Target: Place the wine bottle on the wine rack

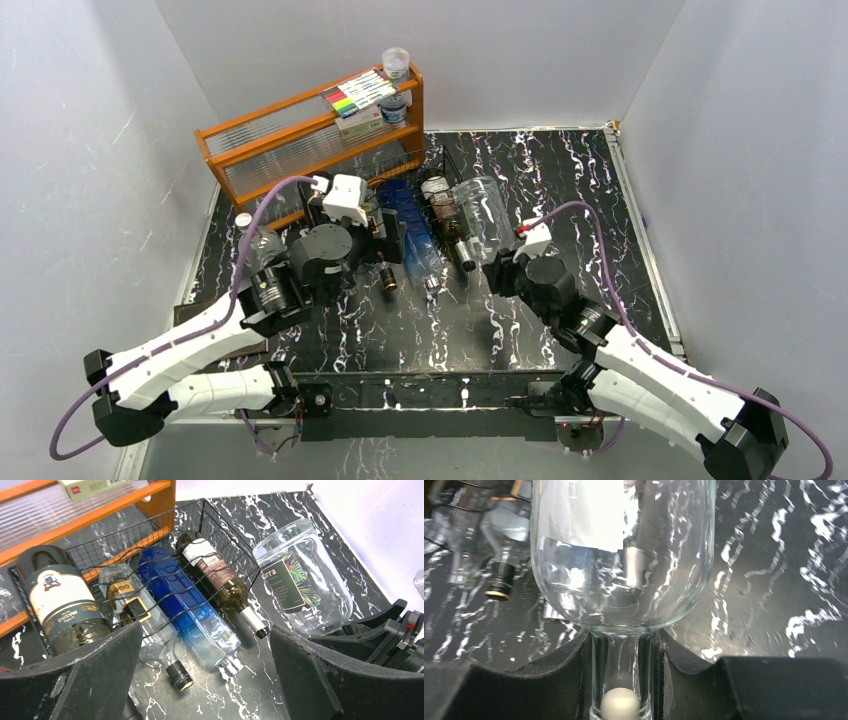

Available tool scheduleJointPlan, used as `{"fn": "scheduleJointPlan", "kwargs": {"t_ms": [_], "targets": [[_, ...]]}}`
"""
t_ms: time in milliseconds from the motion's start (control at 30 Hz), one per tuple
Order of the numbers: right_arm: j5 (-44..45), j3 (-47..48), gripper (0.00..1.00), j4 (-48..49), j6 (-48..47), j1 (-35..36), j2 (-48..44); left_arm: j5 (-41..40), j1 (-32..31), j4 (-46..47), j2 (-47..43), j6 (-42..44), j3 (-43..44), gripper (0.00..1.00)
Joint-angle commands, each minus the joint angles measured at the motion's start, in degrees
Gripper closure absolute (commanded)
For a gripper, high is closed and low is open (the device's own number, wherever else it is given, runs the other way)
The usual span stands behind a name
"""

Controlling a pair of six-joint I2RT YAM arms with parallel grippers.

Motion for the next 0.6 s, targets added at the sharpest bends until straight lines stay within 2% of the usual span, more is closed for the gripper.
{"fn": "scheduleJointPlan", "kwargs": {"t_ms": [0, 267, 567], "targets": [[-6.9, 9.4, 1.0, 22.8, -3.1, -0.1, 1.9, -3.9, -0.1, -0.8, -4.0, 1.4, 2.3, 0.02], [-14.2, 13.7, 1.0, 36.2, 2.0, -0.1, 15.8, -5.3, -0.1, -2.9, -5.9, 0.8, 2.3, 0.02], [-16.4, 20.4, 1.0, 47.2, 8.3, 0.7, 30.6, -6.2, -0.1, -5.1, -9.0, 0.5, 3.2, 0.02]]}}
